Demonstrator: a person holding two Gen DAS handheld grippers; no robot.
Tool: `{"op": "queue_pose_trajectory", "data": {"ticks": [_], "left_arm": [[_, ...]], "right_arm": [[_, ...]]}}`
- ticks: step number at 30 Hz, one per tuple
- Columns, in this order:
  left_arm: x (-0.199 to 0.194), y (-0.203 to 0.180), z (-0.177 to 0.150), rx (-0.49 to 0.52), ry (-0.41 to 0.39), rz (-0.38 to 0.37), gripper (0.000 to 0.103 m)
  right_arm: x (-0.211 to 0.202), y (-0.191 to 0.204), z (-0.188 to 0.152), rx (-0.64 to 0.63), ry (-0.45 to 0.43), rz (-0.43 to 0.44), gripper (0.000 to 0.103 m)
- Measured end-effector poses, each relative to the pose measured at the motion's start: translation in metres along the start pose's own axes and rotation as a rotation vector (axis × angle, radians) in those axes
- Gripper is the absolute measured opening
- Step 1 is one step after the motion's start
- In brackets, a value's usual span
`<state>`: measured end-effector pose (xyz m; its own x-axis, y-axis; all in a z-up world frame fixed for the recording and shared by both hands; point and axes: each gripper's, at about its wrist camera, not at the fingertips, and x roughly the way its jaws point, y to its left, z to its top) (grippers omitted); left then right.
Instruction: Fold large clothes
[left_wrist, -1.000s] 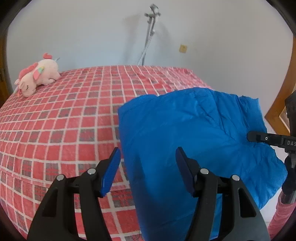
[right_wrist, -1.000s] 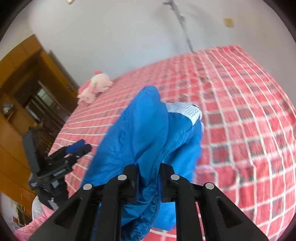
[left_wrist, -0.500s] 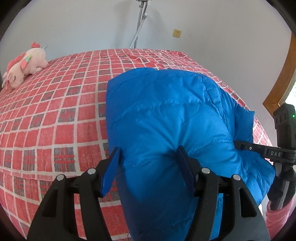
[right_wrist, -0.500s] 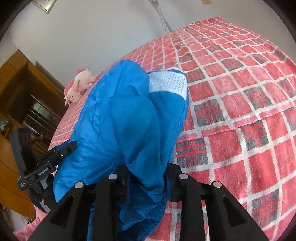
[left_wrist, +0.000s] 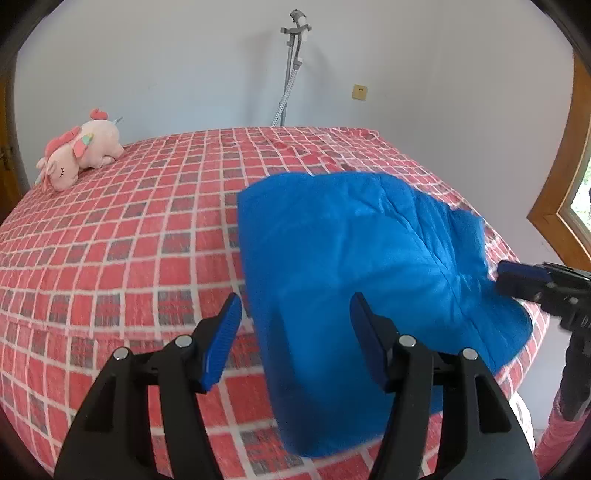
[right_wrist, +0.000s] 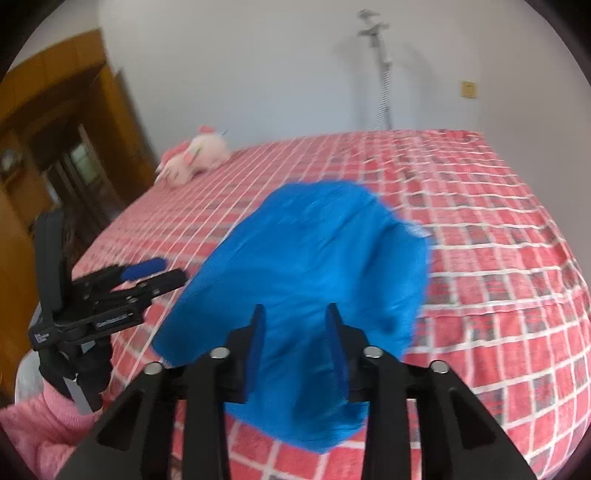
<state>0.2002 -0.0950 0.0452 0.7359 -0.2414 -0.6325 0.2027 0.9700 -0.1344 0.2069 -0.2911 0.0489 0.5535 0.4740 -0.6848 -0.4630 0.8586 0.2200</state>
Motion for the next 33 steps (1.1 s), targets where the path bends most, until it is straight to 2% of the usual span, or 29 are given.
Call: {"op": "queue_pose_trajectory", "data": {"ticks": [4,8,12,20,27,33], "left_arm": [[0.003,-0.009,-0.014,0.019,0.023,-0.007,0.060],[0.012,-0.009,-0.024,0.023,0.040,-0.025,0.061],[0.023,-0.005,-0.032,0.000,0.068,-0.065,0.063],[0.030,-0.008,-0.044,0.024,0.046,-0.041,0.063],[0.030,-0.010,-0.044,0.032,0.036,-0.027,0.063],[0.028,-0.006,-0.038,0.021,0.057,-0.047,0.063]], "right_arm": [[0.014,0.000,-0.013,0.002,0.046,-0.035,0.012],[0.024,-0.023,-0.039,0.080,0.076,-0.041,0.000],[0.037,-0.037,-0.065,0.146,0.076,-0.013,0.000],[0.044,-0.038,-0.085,0.194,0.010,-0.002,0.000],[0.042,-0.040,-0.087,0.198,-0.009,0.005,0.000],[0.025,-0.043,-0.076,0.194,-0.004,0.038,0.002]]}}
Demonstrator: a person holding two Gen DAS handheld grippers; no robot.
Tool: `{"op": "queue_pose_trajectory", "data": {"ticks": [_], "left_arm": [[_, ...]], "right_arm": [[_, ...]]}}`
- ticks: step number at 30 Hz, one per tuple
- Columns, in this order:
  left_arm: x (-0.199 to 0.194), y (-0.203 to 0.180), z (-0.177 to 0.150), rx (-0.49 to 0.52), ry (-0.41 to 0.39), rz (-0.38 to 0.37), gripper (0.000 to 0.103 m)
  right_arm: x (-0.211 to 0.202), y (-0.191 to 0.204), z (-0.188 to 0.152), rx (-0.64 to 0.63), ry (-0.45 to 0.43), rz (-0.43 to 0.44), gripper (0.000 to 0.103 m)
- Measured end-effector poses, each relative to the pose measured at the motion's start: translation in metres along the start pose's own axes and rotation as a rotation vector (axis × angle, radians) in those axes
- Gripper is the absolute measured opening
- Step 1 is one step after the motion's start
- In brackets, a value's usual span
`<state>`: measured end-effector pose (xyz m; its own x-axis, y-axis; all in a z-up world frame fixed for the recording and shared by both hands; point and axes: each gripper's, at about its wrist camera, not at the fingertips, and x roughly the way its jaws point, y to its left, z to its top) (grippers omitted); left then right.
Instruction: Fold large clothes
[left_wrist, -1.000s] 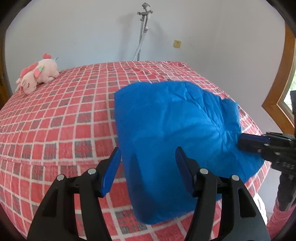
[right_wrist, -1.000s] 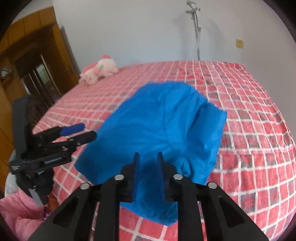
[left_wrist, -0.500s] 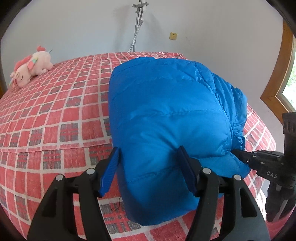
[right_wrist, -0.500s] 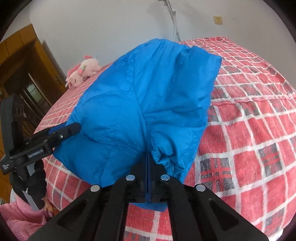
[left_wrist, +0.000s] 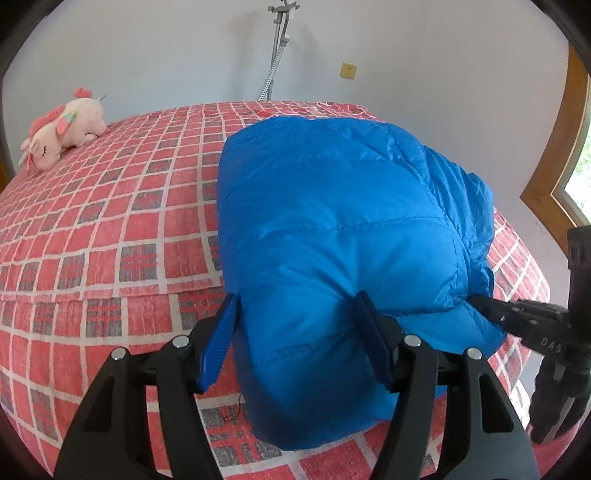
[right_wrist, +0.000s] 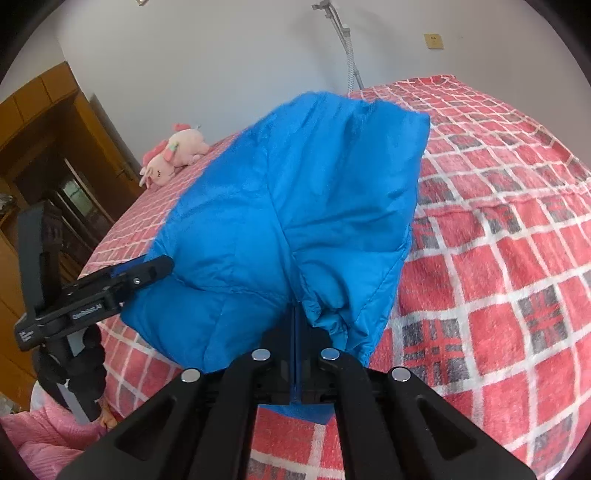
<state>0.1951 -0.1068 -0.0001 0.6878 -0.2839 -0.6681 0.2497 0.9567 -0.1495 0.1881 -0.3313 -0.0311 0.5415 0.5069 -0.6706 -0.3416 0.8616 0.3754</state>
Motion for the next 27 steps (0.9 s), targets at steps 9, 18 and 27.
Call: {"op": "queue_pose_trajectory", "data": {"ticks": [9,18,27], "left_arm": [[-0.015,0.005,0.067,0.016,-0.033,-0.015,0.062],[0.050,0.000,0.107,-0.022,0.042,0.043,0.061],[0.085,0.004,0.101,-0.029,0.080,0.048,0.063]], "right_arm": [[-0.025,0.029,0.068,-0.081,-0.093,-0.122,0.015],[0.028,0.023,0.125,-0.060,-0.065,-0.295,0.015],[0.074,-0.027,0.107,0.055,-0.012,-0.261,0.010]]}}
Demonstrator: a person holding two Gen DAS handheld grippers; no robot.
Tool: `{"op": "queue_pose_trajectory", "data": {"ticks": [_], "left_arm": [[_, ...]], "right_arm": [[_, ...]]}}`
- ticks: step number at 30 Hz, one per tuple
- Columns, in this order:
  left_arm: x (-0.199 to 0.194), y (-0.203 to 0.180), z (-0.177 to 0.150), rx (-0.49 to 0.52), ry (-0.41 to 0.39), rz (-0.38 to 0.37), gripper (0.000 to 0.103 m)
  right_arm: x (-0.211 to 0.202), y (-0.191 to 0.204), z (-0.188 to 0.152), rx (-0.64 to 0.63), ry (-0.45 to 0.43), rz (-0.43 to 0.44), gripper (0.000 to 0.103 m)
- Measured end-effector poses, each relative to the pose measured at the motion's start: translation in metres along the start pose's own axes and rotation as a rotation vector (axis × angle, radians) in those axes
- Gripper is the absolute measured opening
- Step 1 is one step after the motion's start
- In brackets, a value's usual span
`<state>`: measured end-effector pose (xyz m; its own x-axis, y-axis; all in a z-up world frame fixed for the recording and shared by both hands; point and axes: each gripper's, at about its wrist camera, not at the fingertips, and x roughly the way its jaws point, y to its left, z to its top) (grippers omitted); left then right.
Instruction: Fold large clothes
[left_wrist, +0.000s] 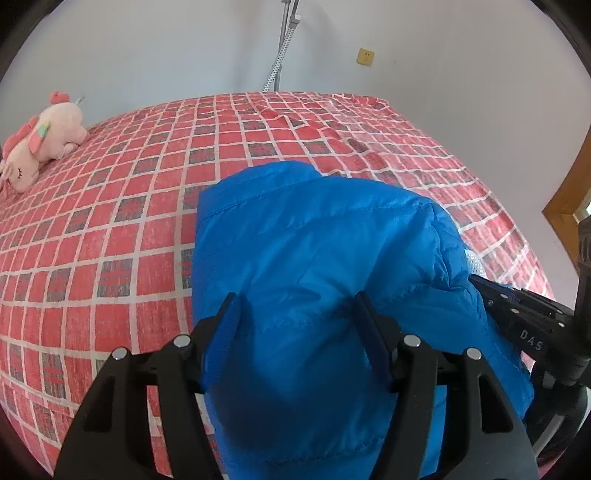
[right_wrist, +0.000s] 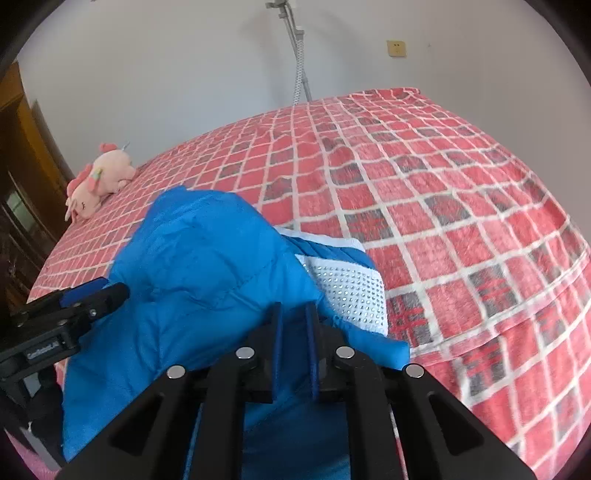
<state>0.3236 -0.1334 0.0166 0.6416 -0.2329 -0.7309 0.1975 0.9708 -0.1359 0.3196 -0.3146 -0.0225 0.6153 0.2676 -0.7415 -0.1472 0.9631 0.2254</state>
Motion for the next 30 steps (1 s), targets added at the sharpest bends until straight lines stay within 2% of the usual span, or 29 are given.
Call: {"op": "queue_pose_trajectory", "data": {"ticks": [4,8,11,13,18,20,22,24,30], "left_arm": [[0.006,-0.005,-0.003,0.015,-0.007,0.036,0.063],[0.003,-0.001,0.000,-0.004,0.000,0.023,0.063],[-0.013,0.004,-0.005,-0.014,-0.024,0.029,0.063],[-0.028,0.007,-0.011,-0.020,-0.037,0.012,0.063],[-0.066,0.016,-0.031,0.000,-0.089,0.027,0.068],[-0.079,0.021,-0.037,0.006,-0.114,0.045,0.073],[-0.089,0.024,-0.043,0.014,-0.139,0.058,0.078],[-0.096,0.027,-0.047,0.023,-0.148,0.062,0.080],[-0.102,0.036,-0.059,0.029,-0.129,0.073,0.083]], "right_arm": [[0.007,0.000,-0.006,0.001,-0.011,-0.018,0.009],[0.004,-0.001,-0.002,0.003,-0.002,-0.003,0.009],[-0.012,0.000,-0.002,-0.003,-0.037,0.013,0.015],[-0.028,0.002,-0.004,-0.011,-0.069,0.023,0.033],[-0.071,0.011,-0.013,-0.060,-0.137,0.010,0.055],[-0.081,0.010,-0.018,-0.065,-0.140,0.017,0.059],[-0.088,0.005,-0.023,-0.050,-0.127,0.048,0.070],[-0.092,-0.001,-0.027,-0.033,-0.103,0.079,0.077],[-0.097,-0.012,-0.041,-0.013,-0.031,0.095,0.083]]}}
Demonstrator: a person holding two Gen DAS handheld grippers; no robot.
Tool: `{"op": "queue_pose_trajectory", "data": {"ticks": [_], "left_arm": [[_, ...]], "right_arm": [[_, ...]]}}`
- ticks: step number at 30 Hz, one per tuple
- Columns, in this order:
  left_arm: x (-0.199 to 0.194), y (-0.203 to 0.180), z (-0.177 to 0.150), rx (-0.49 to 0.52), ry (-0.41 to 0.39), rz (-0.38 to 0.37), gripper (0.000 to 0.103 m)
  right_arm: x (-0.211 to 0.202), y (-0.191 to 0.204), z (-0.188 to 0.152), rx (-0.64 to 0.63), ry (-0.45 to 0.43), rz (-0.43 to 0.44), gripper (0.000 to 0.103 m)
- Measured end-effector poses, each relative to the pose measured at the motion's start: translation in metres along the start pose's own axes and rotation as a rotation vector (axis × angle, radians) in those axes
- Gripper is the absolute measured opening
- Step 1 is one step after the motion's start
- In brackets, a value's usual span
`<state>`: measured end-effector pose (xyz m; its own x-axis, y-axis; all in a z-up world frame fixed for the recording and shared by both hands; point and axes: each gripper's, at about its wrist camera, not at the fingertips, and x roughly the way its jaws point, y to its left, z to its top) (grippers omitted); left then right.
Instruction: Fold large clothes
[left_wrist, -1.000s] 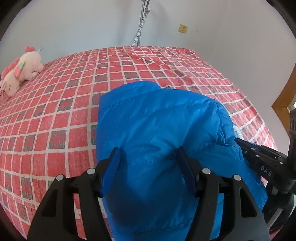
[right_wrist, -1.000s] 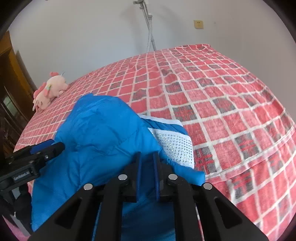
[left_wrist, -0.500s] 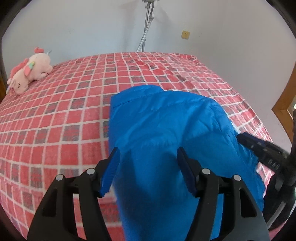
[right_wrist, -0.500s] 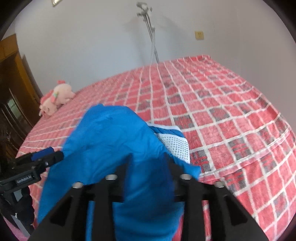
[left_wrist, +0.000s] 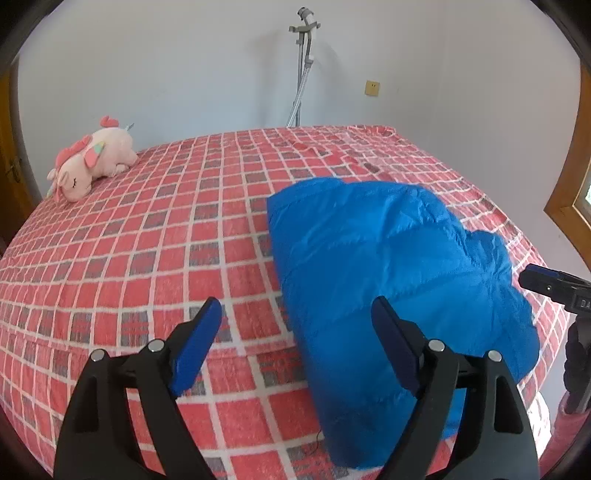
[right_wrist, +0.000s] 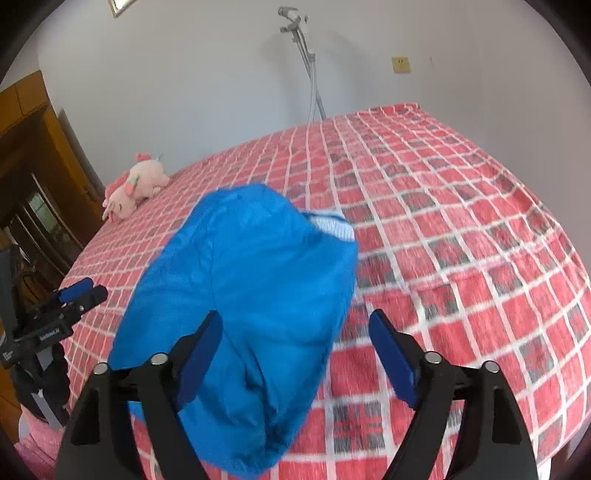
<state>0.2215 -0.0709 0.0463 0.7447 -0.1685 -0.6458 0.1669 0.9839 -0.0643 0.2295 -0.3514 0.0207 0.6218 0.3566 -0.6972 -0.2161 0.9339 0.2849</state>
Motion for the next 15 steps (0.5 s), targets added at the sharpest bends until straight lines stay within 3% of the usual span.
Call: {"op": "queue_pose_trajectory", "data": {"ticks": [3,9,15], "left_arm": [[0.001,0.004,-0.004,-0.007,0.028,-0.005,0.084],[0.006,0.010,-0.013,-0.056,0.113,-0.122,0.088],[0.029,0.012,-0.021,-0.066,0.203,-0.157,0.089]], "right_arm": [[-0.001,0.002,-0.007,-0.002,0.043,-0.007,0.086],[-0.004,0.011,-0.016,0.006,0.125,0.083,0.095],[0.020,0.010,-0.025,0.011,0.228,0.068,0.095]]}}
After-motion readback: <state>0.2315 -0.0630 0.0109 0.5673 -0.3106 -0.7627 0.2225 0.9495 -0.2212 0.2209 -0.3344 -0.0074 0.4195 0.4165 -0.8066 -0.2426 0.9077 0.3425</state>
